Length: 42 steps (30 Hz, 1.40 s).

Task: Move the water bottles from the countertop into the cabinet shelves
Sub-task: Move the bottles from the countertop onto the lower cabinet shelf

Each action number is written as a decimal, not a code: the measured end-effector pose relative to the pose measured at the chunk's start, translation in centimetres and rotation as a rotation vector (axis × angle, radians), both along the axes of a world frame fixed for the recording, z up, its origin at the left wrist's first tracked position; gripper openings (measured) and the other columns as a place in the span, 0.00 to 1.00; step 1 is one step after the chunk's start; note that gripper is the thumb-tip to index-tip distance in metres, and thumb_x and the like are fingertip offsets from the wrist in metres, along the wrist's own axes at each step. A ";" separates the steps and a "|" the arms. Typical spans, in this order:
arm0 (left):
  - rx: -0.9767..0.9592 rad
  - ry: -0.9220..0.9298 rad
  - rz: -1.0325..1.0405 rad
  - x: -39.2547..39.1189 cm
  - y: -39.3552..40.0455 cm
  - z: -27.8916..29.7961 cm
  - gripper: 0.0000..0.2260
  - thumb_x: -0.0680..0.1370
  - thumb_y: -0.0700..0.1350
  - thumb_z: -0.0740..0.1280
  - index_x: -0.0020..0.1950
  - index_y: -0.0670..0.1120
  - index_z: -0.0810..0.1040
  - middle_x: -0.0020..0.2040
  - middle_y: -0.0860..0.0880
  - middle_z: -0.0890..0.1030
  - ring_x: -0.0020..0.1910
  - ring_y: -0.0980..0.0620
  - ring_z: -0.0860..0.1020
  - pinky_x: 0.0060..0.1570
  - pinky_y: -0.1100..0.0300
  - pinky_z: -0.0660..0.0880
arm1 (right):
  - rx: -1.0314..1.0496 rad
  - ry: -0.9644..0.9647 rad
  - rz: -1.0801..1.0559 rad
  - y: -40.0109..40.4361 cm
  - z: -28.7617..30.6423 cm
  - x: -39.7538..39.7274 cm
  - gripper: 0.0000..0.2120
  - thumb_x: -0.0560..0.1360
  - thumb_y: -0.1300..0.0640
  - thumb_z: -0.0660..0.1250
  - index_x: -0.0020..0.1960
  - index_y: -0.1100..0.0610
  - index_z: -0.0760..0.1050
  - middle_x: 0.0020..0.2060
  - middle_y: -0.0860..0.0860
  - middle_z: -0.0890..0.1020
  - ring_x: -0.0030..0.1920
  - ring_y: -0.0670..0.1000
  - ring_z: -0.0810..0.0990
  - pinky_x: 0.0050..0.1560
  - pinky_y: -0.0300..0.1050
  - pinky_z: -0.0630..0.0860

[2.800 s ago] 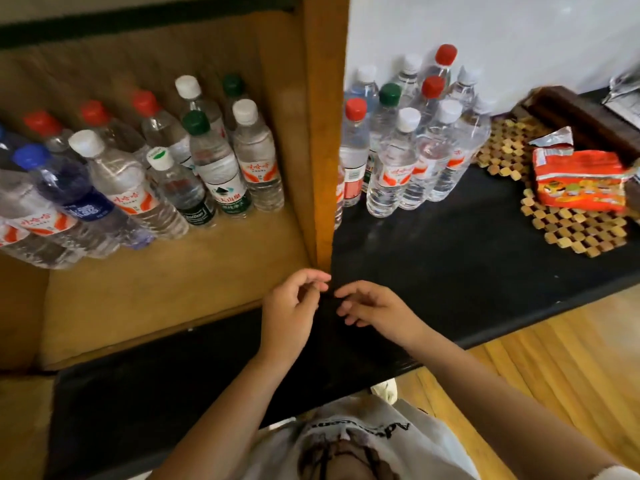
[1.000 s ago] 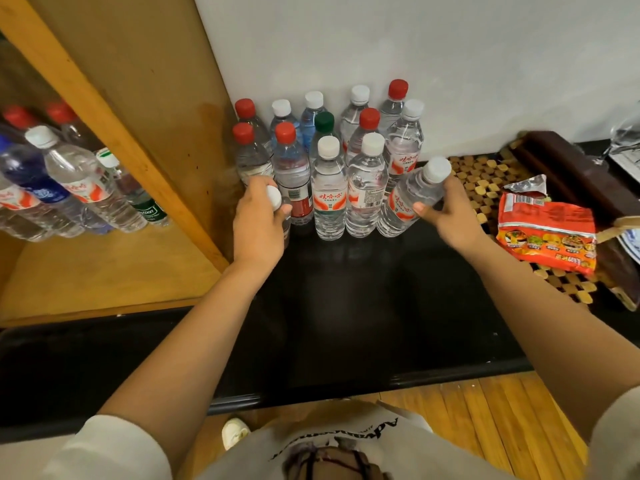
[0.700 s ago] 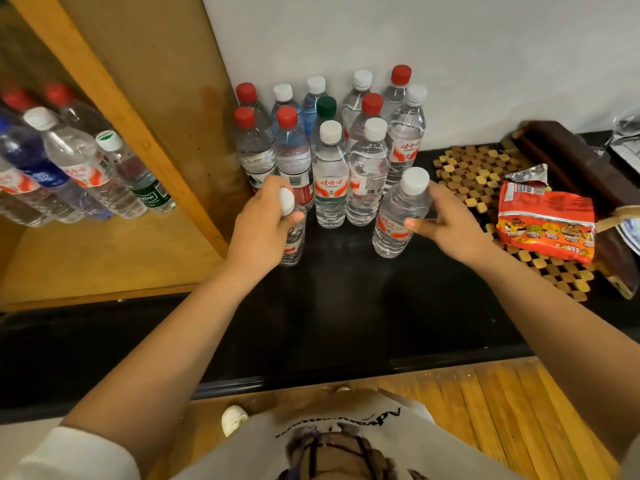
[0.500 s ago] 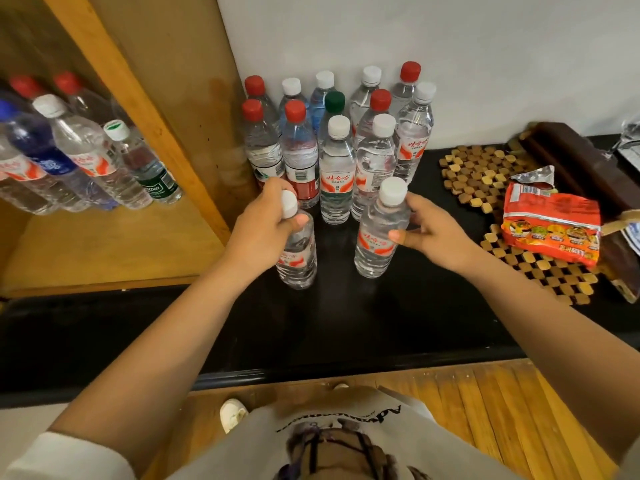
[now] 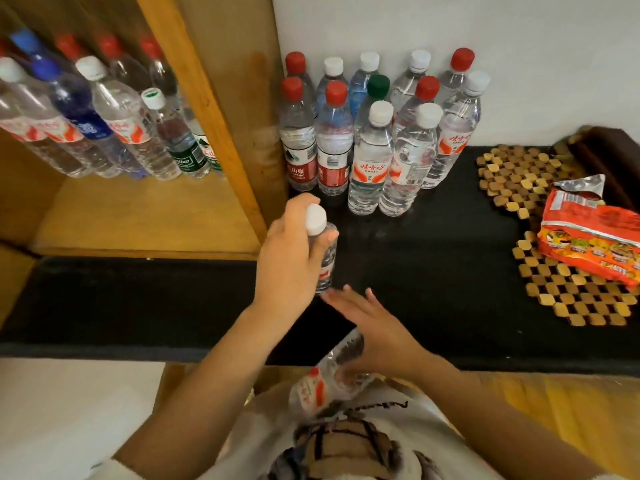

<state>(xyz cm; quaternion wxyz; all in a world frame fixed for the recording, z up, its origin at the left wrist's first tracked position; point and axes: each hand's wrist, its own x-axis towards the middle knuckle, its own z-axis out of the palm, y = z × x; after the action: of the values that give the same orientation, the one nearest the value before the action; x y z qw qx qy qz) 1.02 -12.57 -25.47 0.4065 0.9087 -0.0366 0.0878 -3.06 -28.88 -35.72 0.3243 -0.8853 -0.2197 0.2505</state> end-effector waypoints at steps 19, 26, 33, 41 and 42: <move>-0.342 0.156 -0.057 1.2 1.0 -2.1 0.16 0.74 0.47 0.68 0.56 0.60 0.66 0.56 0.57 0.74 0.59 0.58 0.73 0.55 0.63 0.73 | 0.089 -0.248 -0.442 -3.6 -4.1 -1.6 0.07 0.73 0.56 0.68 0.50 0.50 0.80 0.45 0.44 0.81 0.47 0.41 0.79 0.52 0.36 0.75; -0.557 0.212 -0.107 2.0 1.8 -3.2 0.16 0.72 0.47 0.68 0.55 0.57 0.67 0.52 0.54 0.74 0.53 0.67 0.75 0.48 0.72 0.73 | 0.328 -0.122 -0.987 -5.0 -1.4 9.0 0.26 0.71 0.55 0.71 0.67 0.54 0.67 0.56 0.49 0.71 0.52 0.45 0.74 0.51 0.36 0.71; -0.630 0.275 -0.176 1.5 2.6 -3.8 0.39 0.56 0.59 0.78 0.60 0.49 0.66 0.58 0.46 0.73 0.60 0.53 0.74 0.58 0.62 0.74 | 0.432 -0.107 -1.032 -5.1 0.0 13.9 0.33 0.69 0.55 0.73 0.69 0.56 0.61 0.62 0.55 0.70 0.51 0.45 0.74 0.51 0.37 0.72; -0.443 0.214 -0.080 1.0 2.9 -4.8 0.36 0.60 0.37 0.79 0.56 0.62 0.64 0.57 0.57 0.71 0.60 0.57 0.72 0.53 0.72 0.71 | 0.375 -0.025 -0.968 -2.0 -1.2 7.4 0.33 0.70 0.55 0.72 0.70 0.54 0.61 0.61 0.53 0.71 0.56 0.47 0.74 0.57 0.42 0.72; -0.439 0.200 -0.085 0.4 3.1 -4.8 0.36 0.60 0.37 0.79 0.56 0.61 0.64 0.57 0.56 0.72 0.59 0.57 0.73 0.53 0.73 0.71 | 0.371 -0.022 -0.956 -1.6 -1.3 6.1 0.32 0.70 0.56 0.72 0.70 0.54 0.61 0.61 0.53 0.72 0.56 0.47 0.74 0.55 0.41 0.72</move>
<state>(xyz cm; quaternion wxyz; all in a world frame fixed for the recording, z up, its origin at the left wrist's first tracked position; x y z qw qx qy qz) 1.41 -9.46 -30.23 0.5992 0.8003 -0.0145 -0.0142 3.04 -30.43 -37.02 0.5519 -0.8170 0.1656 0.0214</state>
